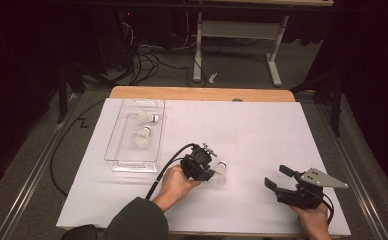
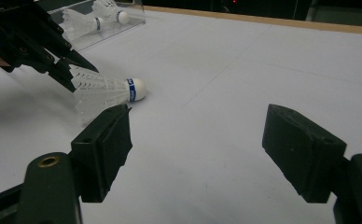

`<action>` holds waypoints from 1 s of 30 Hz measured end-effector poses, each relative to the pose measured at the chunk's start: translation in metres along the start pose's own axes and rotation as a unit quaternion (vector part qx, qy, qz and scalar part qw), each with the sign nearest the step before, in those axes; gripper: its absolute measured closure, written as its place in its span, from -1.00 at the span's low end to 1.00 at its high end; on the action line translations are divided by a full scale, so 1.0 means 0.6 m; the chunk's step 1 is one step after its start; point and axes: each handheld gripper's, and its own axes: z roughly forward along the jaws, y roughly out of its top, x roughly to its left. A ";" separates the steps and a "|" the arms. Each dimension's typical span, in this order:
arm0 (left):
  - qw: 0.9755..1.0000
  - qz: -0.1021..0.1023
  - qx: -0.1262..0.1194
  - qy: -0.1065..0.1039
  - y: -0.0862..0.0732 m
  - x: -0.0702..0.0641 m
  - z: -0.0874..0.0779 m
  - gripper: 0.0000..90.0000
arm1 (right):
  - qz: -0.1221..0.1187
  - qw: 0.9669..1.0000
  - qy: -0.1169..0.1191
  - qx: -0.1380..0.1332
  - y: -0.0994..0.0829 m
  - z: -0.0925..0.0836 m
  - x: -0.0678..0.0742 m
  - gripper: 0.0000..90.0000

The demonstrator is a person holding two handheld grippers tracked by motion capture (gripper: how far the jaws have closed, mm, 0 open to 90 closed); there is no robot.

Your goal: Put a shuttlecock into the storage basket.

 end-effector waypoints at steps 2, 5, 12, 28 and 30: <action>1.000 0.000 0.001 -0.001 0.000 0.000 0.000 0.61 | 0.000 1.000 0.000 0.000 0.000 0.000 0.000 -0.46; 1.000 -0.002 0.000 -0.001 0.001 0.001 0.000 0.66 | 0.000 1.000 0.000 0.000 0.000 0.000 0.000 -0.46; 1.000 -0.006 0.001 -0.007 0.002 0.004 0.001 0.79 | -0.001 1.000 0.000 0.001 0.000 0.000 0.000 -0.46; 1.000 -0.006 -0.003 -0.018 0.002 0.011 -0.002 0.98 | 0.000 1.000 0.001 0.001 0.000 0.000 0.000 -0.46; 1.000 -0.004 -0.003 -0.018 0.002 0.011 -0.003 0.98 | 0.000 1.000 0.001 0.001 0.000 0.000 0.000 -0.46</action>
